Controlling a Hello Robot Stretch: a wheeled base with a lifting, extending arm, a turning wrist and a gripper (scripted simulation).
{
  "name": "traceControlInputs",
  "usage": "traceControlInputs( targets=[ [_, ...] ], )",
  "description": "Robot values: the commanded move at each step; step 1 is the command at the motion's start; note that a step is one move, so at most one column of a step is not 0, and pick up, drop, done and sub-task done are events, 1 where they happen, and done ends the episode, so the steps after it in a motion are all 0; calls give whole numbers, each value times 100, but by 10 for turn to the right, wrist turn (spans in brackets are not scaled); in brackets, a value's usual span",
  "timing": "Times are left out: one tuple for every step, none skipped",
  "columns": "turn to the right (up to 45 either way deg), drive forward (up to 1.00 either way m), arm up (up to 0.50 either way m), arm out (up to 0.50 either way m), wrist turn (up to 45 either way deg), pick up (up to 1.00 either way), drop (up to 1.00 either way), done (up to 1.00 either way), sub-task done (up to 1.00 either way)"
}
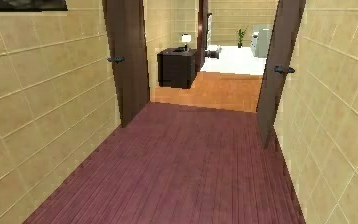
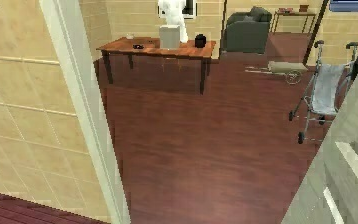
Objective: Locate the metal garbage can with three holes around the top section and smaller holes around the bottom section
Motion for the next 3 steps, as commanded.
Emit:
traceControlInputs(
  targets=[
    [210,0,0,0,0,0,0,0,0],
    [0,25,0,0,0,0,0,0,0],
    [-450,0,0,0,0,0,0,0,0]
  ],
)
